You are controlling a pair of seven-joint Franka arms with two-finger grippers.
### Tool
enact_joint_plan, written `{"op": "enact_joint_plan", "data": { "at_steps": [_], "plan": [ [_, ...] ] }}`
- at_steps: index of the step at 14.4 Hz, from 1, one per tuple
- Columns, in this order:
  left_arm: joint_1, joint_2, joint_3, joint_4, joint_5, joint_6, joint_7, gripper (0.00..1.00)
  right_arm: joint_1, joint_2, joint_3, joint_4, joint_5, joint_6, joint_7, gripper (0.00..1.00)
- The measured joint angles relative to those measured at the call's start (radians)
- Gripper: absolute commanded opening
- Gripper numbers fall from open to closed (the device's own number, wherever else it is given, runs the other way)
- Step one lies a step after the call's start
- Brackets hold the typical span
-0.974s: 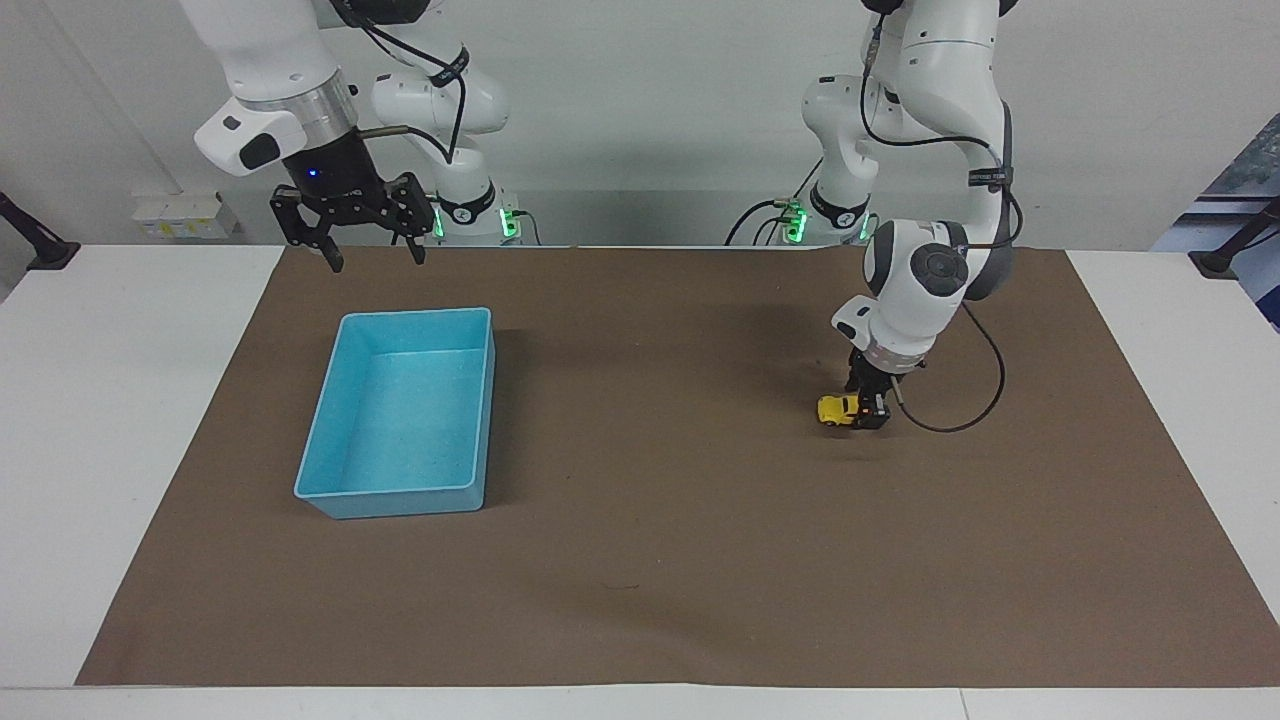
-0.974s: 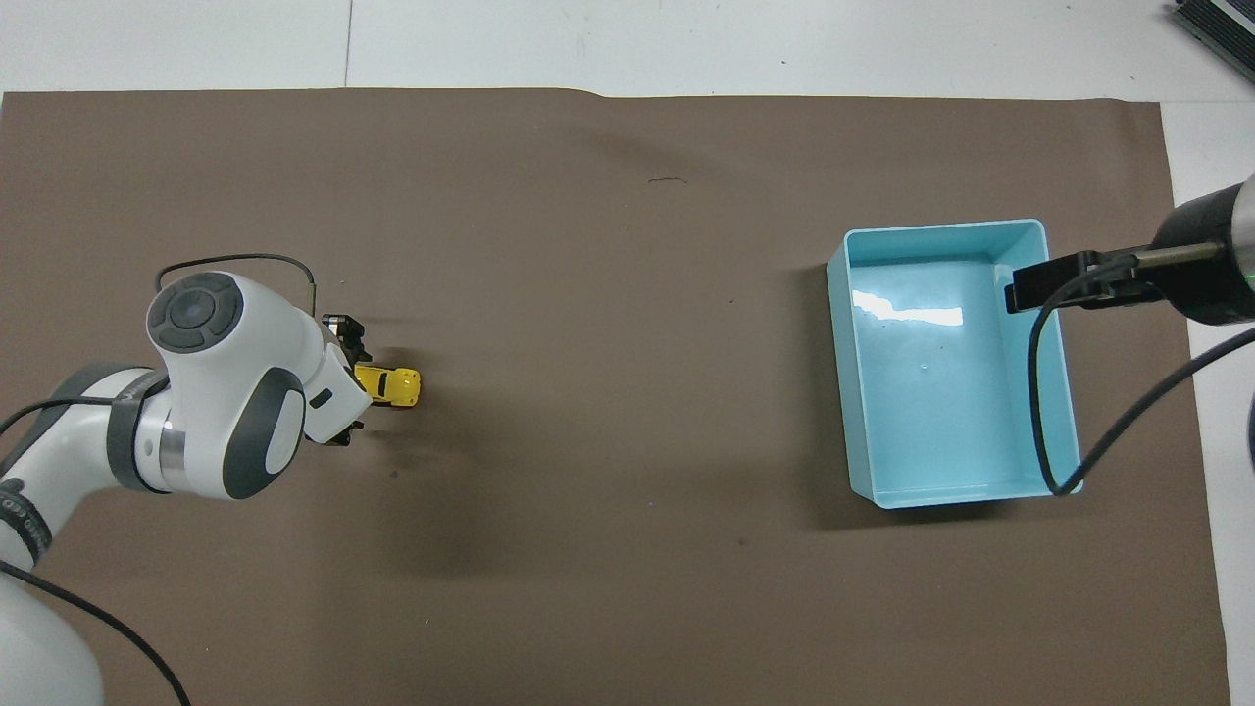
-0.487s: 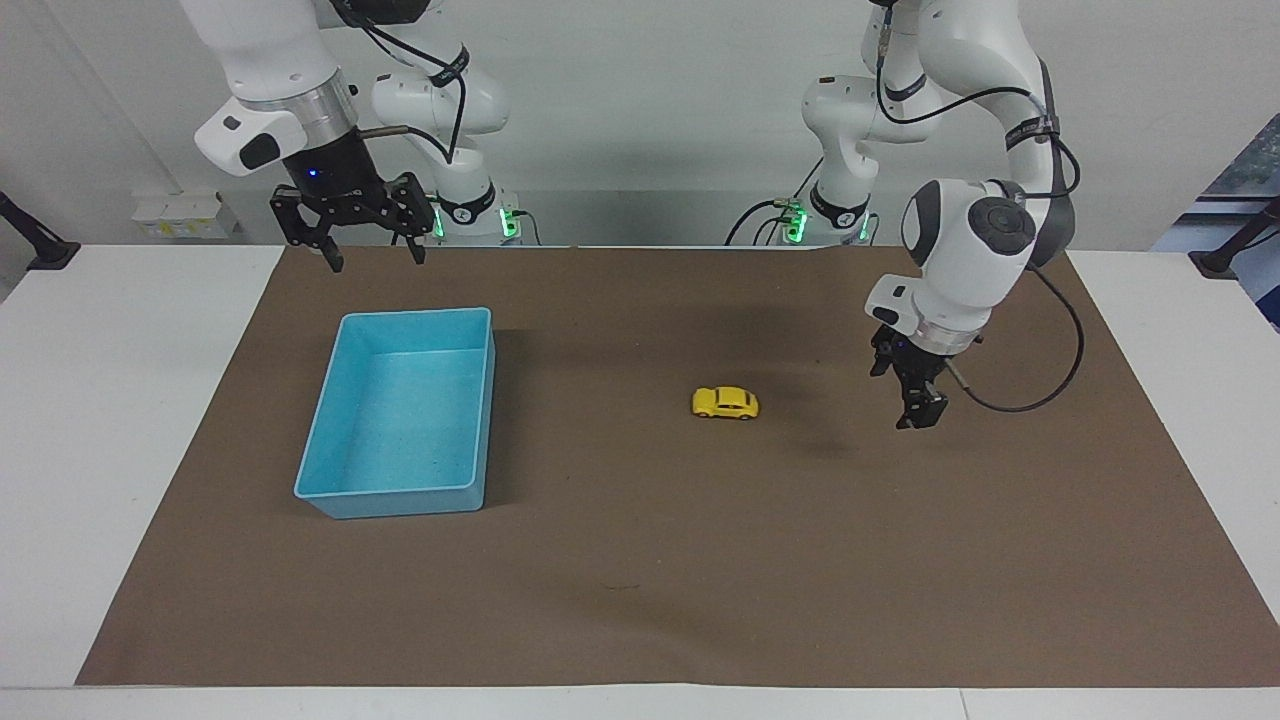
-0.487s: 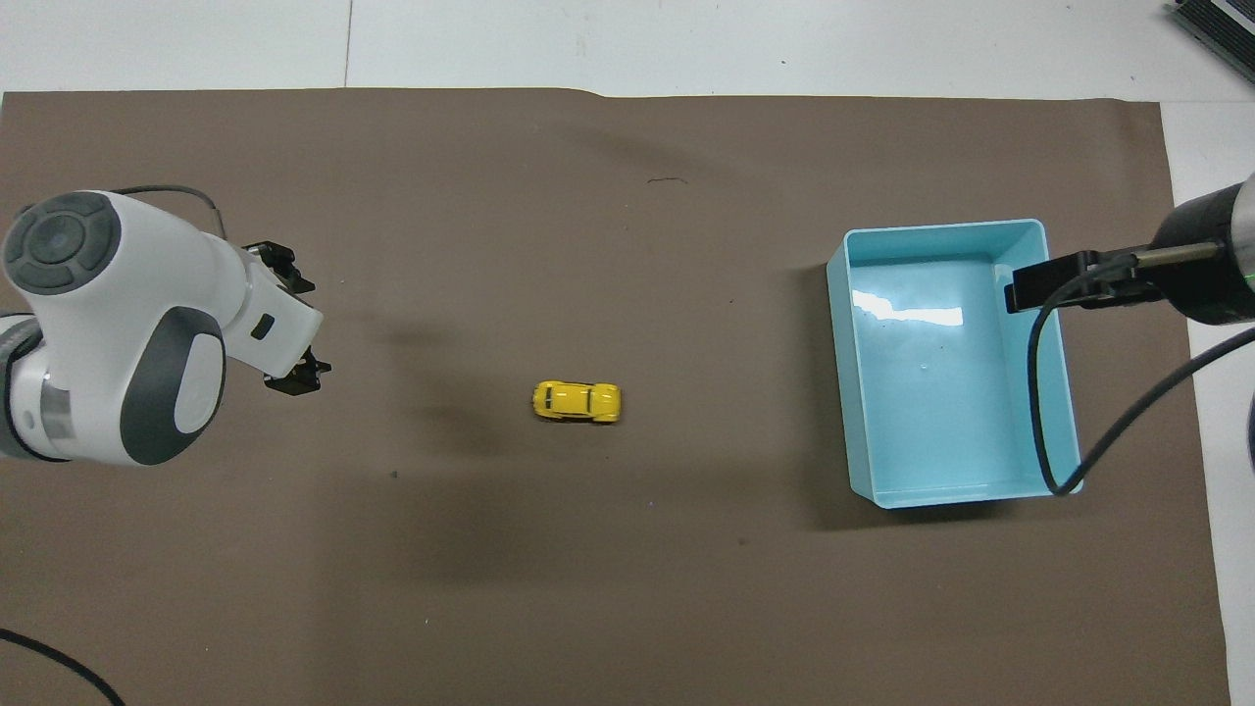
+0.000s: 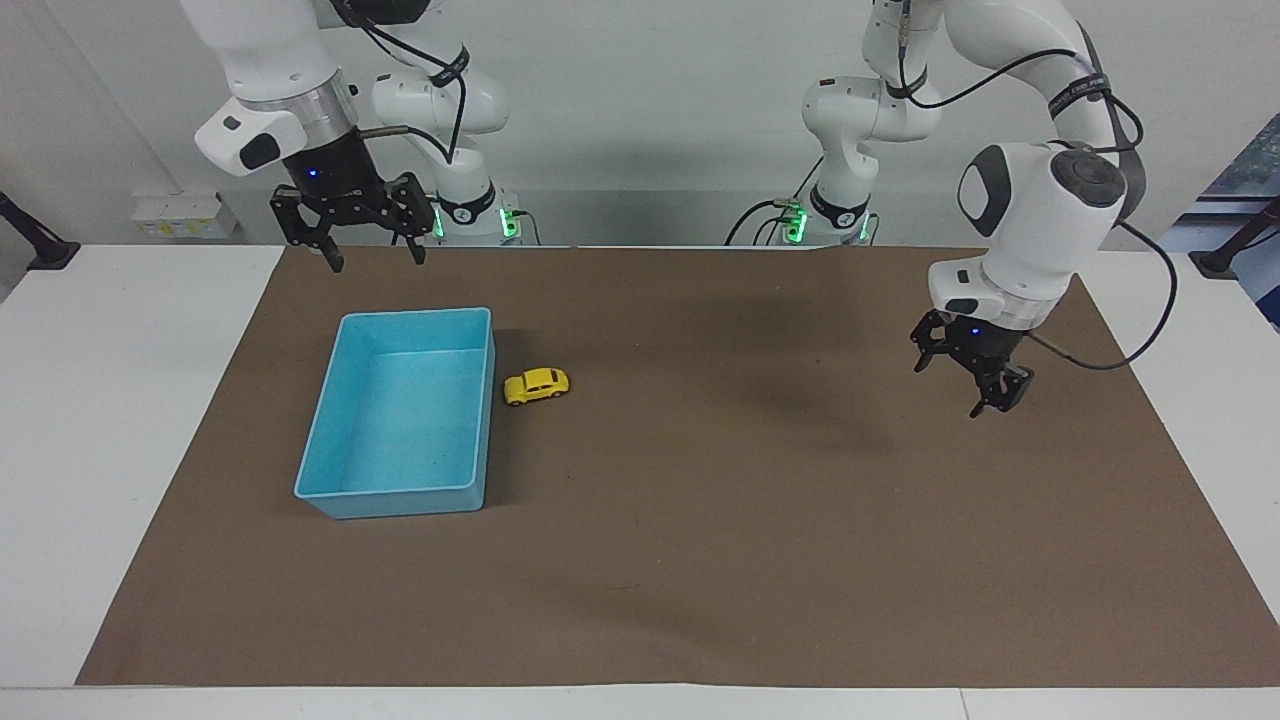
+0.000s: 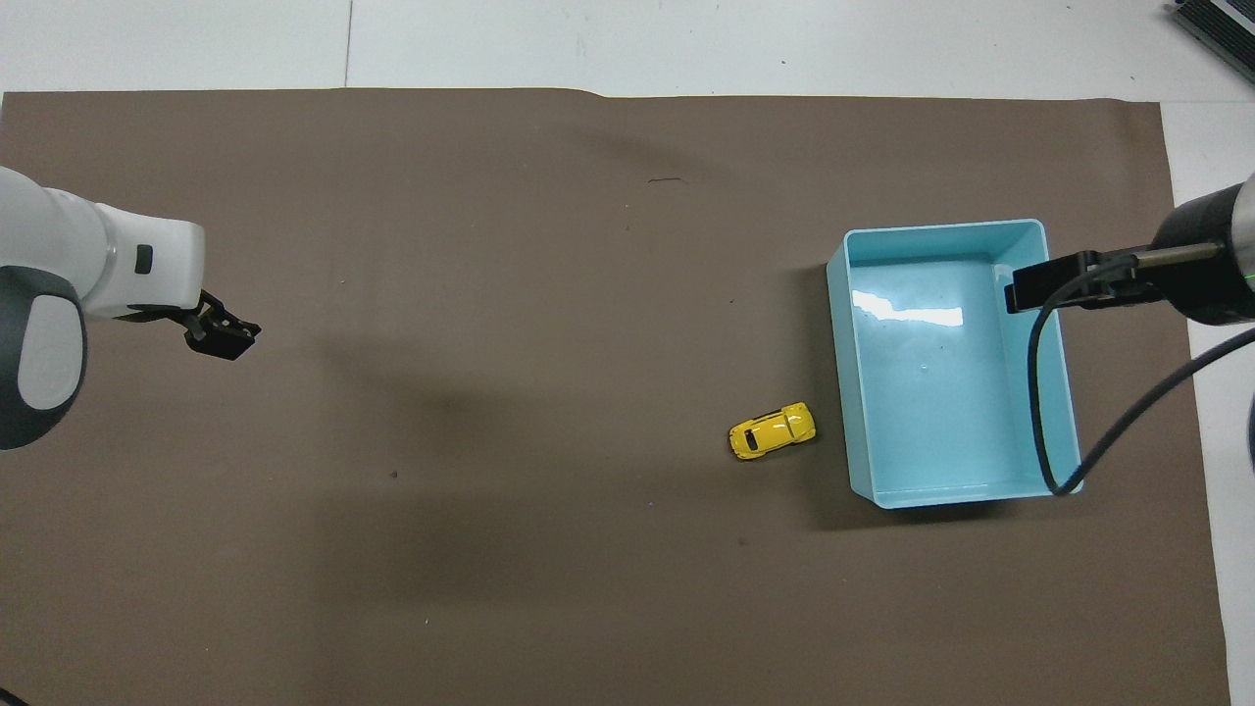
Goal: Wind up and store yellow beetle car
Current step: 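Release the car and lift the left gripper back toward rest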
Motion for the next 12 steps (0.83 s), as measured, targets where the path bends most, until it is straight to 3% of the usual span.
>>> {"op": "enact_joint_plan", "data": {
  "at_steps": [8, 12],
  "plan": [
    [0.009, -0.013, 0.0, 0.096, 0.0, -0.076, -0.649, 1.0, 0.0, 0.0, 0.0, 0.0, 0.0, 0.0, 0.0, 1.0],
    [0.009, -0.022, -0.008, 0.191, -0.002, -0.228, -0.758, 1.0, 0.0, 0.0, 0.0, 0.0, 0.0, 0.0, 0.0, 1.0]
  ]
}}
